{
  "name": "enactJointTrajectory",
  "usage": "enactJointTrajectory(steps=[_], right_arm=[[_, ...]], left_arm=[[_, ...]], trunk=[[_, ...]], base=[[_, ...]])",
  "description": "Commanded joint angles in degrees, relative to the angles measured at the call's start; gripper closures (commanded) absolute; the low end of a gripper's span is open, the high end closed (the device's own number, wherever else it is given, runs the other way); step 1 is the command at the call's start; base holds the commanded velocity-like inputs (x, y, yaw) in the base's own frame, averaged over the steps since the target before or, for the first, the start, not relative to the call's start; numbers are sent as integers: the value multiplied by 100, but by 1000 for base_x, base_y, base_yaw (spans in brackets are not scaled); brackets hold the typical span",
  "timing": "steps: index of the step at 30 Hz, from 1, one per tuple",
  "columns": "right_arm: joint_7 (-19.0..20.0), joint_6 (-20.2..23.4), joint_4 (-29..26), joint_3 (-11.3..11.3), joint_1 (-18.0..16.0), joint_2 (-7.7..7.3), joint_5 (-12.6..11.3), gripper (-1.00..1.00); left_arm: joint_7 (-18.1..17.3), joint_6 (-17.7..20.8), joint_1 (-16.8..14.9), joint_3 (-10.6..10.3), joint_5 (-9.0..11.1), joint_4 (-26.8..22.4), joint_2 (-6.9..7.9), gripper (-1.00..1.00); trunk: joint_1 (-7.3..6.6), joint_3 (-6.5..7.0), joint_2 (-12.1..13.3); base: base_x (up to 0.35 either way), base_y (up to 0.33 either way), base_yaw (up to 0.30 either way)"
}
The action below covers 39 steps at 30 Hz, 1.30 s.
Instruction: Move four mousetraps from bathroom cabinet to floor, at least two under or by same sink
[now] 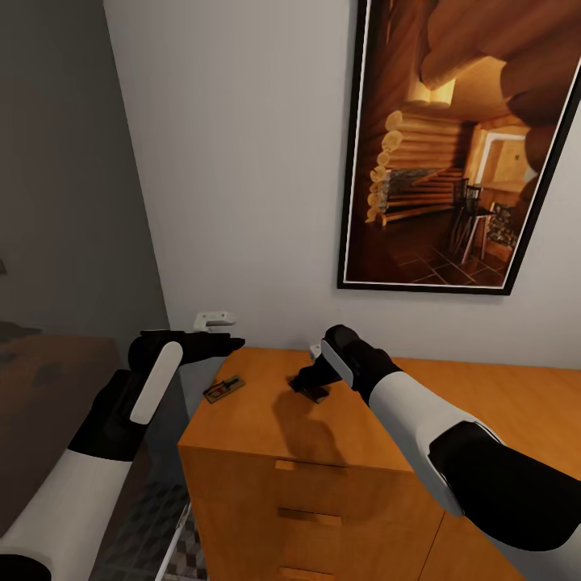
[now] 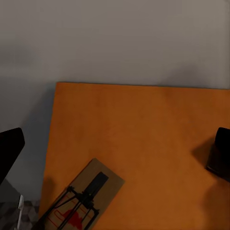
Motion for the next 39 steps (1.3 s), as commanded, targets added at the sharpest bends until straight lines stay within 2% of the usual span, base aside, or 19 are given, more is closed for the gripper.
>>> enactJointTrajectory(steps=[1, 16, 35, 36, 39], right_arm=[[21, 15, 5, 18, -7, 0, 13, -100], [24, 15, 68, 15, -5, 0, 28, -100], [24, 15, 405, 22, -4, 0, 76, -100], [24, 15, 410, 22, -4, 0, 78, 100], [24, 15, 423, 23, -6, 0, 77, 100]], left_arm=[[60, 12, -5, -11, 59, -6, 6, -100], [60, 12, -5, -11, 59, -6, 5, -100], [60, 15, -5, -11, 67, -6, 5, -100], [60, 15, -5, -11, 67, -6, 5, -100], [60, 14, -5, -11, 68, -6, 5, -100]], trunk=[[0, -7, -4], [0, -7, -4], [0, -7, -4], [0, -7, -4], [0, -7, -4]], base=[[0, 0, 0], [0, 0, 0], [0, 0, 0], [0, 0, 0], [0, 0, 0]])
